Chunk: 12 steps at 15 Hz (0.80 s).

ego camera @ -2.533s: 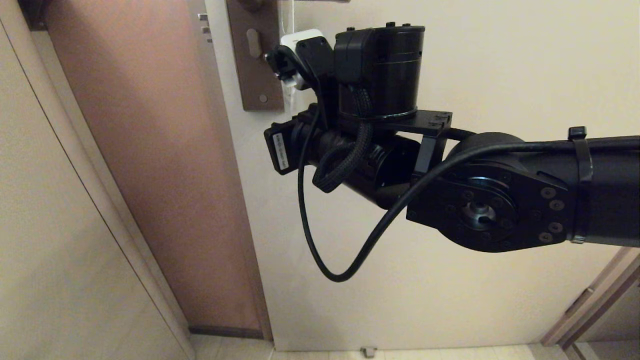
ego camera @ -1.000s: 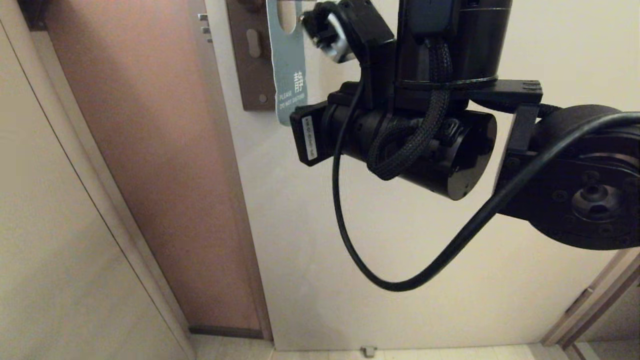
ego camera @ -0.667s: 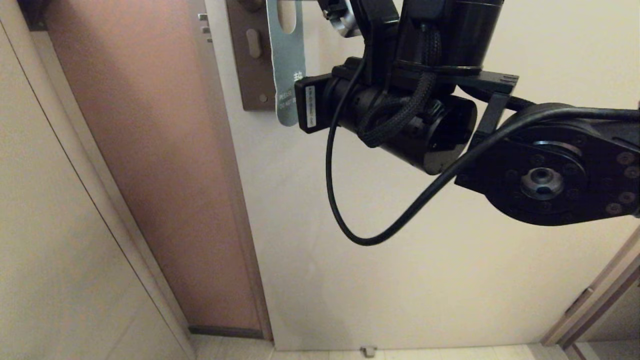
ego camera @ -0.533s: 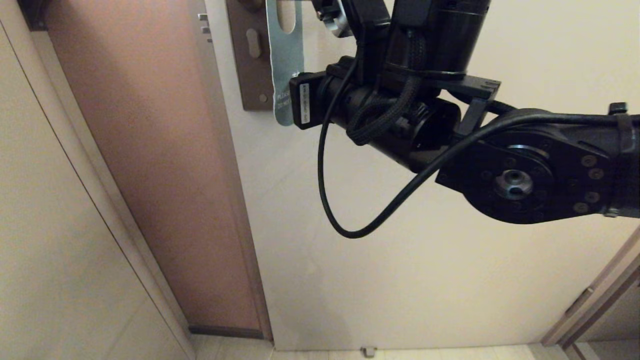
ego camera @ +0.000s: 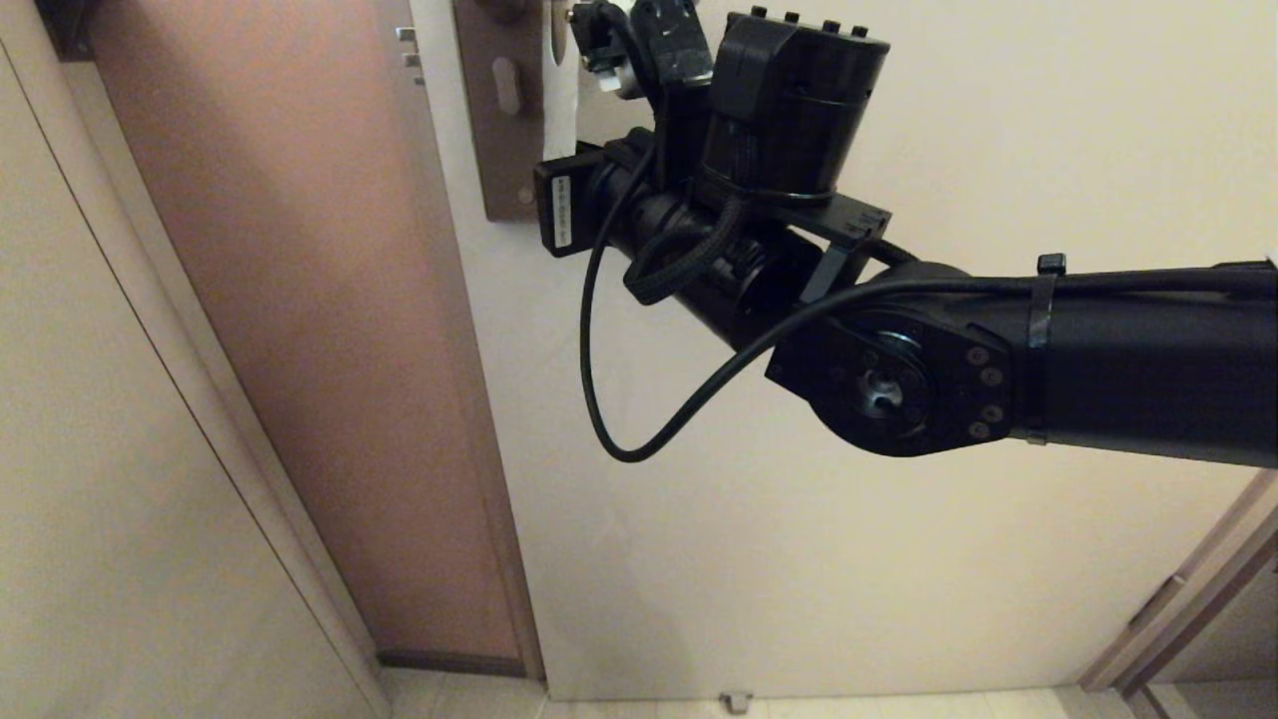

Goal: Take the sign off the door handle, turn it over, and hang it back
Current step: Hang the sign back with the other side facing out

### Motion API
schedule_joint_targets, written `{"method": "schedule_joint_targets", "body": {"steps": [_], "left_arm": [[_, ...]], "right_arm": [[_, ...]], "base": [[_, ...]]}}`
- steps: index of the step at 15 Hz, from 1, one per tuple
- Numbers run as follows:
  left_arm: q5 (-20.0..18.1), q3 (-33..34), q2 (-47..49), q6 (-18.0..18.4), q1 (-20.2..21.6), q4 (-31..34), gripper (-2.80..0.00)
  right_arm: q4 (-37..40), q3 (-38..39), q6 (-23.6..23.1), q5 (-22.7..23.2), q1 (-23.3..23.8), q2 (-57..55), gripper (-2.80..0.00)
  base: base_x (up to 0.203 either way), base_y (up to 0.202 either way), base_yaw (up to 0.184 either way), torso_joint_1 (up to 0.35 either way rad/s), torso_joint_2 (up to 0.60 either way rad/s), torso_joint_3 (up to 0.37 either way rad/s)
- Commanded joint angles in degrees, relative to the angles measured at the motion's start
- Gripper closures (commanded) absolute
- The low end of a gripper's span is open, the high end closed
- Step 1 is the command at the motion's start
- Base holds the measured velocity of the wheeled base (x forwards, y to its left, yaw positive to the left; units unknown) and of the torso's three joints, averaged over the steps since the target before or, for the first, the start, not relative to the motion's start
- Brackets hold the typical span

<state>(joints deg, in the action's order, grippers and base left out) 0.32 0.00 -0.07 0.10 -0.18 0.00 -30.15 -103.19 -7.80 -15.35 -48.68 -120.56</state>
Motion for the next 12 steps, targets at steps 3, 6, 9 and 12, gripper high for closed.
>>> {"method": "schedule_joint_targets", "body": {"steps": [3, 6, 9, 12], "left_arm": [[0.0, 0.0, 0.1, 0.0, 0.0, 0.0, 0.00], [0.0, 0.0, 0.1, 0.0, 0.0, 0.0, 0.00], [0.0, 0.0, 0.1, 0.0, 0.0, 0.0, 0.00], [0.0, 0.0, 0.1, 0.0, 0.0, 0.0, 0.00]], "right_arm": [[-0.3, -0.5, -0.5, 0.1, 0.0, -1.2, 0.00], [-0.3, -1.1, -1.3, 0.1, 0.0, -0.8, 0.00], [-0.4, -1.2, -2.6, 0.2, 0.0, -0.1, 0.00], [-0.3, -0.7, -3.2, 2.6, -0.3, 1.0, 0.00]], "base": [[0.000, 0.000, 0.000, 0.000, 0.00, 0.000], [0.000, 0.000, 0.000, 0.000, 0.00, 0.000], [0.000, 0.000, 0.000, 0.000, 0.00, 0.000], [0.000, 0.000, 0.000, 0.000, 0.00, 0.000]]}}
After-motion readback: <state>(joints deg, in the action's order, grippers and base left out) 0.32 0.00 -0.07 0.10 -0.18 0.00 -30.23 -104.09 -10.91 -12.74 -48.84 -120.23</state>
